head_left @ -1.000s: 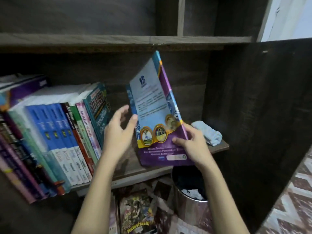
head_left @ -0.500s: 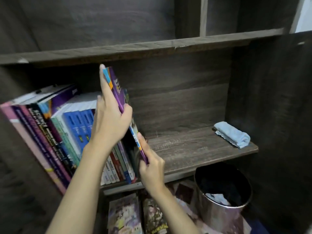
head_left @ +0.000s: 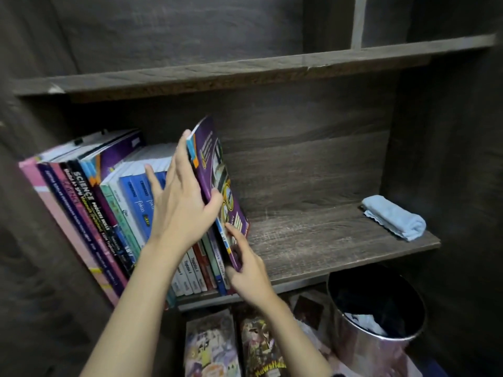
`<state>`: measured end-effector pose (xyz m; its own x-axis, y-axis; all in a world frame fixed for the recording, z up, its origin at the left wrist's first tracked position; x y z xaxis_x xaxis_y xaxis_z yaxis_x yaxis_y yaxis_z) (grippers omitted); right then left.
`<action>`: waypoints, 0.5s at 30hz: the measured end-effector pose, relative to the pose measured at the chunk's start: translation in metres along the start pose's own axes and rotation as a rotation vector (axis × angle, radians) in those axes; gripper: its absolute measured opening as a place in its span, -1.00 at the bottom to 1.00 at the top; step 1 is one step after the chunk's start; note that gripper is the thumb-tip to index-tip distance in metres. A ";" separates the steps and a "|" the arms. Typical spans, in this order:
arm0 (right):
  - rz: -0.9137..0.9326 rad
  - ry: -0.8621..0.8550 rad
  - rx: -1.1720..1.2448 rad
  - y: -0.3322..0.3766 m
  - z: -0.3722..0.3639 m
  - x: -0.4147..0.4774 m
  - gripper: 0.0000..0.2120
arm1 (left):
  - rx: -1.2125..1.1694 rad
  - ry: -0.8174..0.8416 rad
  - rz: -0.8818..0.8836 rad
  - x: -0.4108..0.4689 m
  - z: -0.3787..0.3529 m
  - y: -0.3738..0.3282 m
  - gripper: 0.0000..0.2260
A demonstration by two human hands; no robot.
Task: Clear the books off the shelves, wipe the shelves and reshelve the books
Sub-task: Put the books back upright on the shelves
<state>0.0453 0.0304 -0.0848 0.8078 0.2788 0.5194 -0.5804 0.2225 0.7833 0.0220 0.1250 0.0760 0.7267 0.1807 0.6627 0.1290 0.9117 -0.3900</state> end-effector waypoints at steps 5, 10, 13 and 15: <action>-0.019 0.195 0.082 -0.006 -0.002 -0.003 0.00 | 0.033 -0.035 0.007 0.005 -0.001 0.004 -0.15; -0.043 0.160 0.004 -0.005 0.004 -0.001 0.00 | -0.028 -0.073 0.023 0.002 -0.001 0.003 -0.19; -0.031 0.095 -0.070 -0.003 0.010 -0.001 -0.04 | -0.062 -0.094 0.027 0.002 0.000 0.002 -0.19; -0.036 0.099 -0.061 -0.005 0.007 -0.001 -0.03 | -0.021 -0.101 0.022 0.002 0.000 0.002 -0.17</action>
<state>0.0483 0.0225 -0.0873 0.8158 0.3601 0.4524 -0.5588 0.2898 0.7770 0.0236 0.1275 0.0768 0.6583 0.2378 0.7142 0.1284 0.8994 -0.4179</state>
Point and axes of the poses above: each hand's wrist, its own x-axis towards the middle knuckle, its own z-axis out of the back of the hand, y = z × x, the point moved 6 cm from there along x, towards the middle knuckle, and after that the axes turned 13 degrees about z, right-handed, at the moved point
